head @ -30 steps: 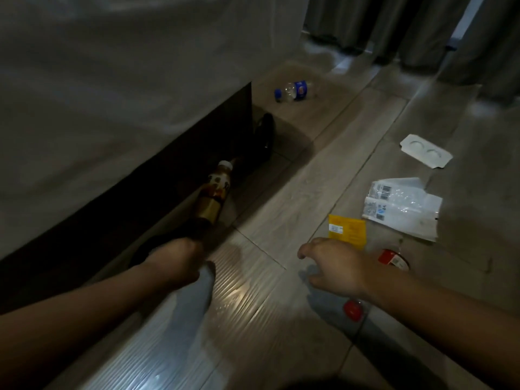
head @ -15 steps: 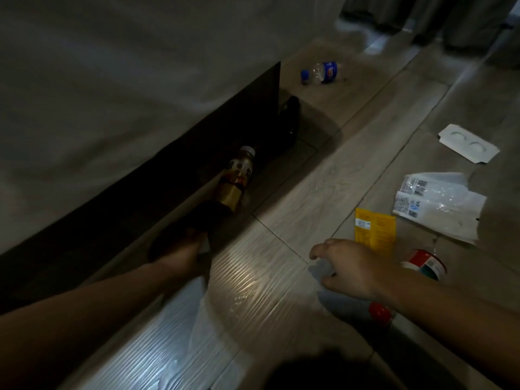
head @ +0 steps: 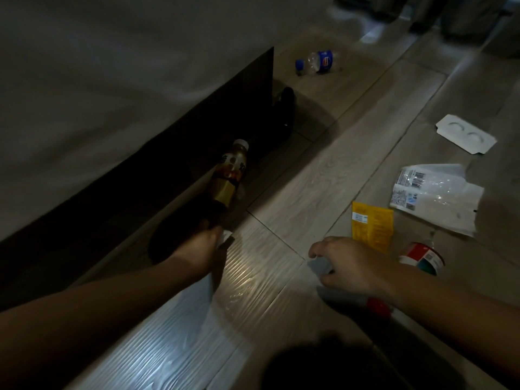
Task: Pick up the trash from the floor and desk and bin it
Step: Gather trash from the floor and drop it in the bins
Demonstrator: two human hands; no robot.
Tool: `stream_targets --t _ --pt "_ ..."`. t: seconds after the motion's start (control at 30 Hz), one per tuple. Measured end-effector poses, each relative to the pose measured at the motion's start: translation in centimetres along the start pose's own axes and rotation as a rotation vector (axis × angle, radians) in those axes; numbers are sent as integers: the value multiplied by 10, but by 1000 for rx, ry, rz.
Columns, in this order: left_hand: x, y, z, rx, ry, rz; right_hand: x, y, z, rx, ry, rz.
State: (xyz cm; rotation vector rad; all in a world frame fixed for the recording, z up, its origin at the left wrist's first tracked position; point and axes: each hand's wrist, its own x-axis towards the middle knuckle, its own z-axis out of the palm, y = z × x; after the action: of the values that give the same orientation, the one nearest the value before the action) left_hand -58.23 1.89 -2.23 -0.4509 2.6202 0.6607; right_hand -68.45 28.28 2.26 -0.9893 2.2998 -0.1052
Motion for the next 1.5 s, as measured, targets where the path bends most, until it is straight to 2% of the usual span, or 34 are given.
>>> stream_targets --t 0.1,0.27,0.47,0.63,0.8,0.87,1.0,1.07,1.13,1.2,1.37,1.5 --pt "0 3 3 -39 -22 39 1 3 1 14 -3 7" --pt "8 11 1 -55 95 187 7 10 -1 10 20 7" --pt "15 26 0 -44 95 207 9 31 -1 -42 79 89" --pt "15 43 6 -66 5 237 4 58 -1 -64 74 281" --pt "21 66 4 -77 -10 259 -4 84 2 -159 63 466" --pt "23 74 3 -64 -19 254 -6 89 8 -144 25 429" --pt "27 80 3 -46 -23 247 -5 84 23 -31 43 183" --pt "29 83 3 -59 -22 248 -4 82 23 57 92 90" --pt "34 89 3 -69 -25 260 -5 88 16 135 184 81" --pt "41 99 6 -73 -15 303 -9 102 7 143 260 136" --pt "63 132 24 -28 8 464 -24 149 -7 157 412 410" --pt "85 151 39 142 -18 407 -36 178 -5 172 473 576"
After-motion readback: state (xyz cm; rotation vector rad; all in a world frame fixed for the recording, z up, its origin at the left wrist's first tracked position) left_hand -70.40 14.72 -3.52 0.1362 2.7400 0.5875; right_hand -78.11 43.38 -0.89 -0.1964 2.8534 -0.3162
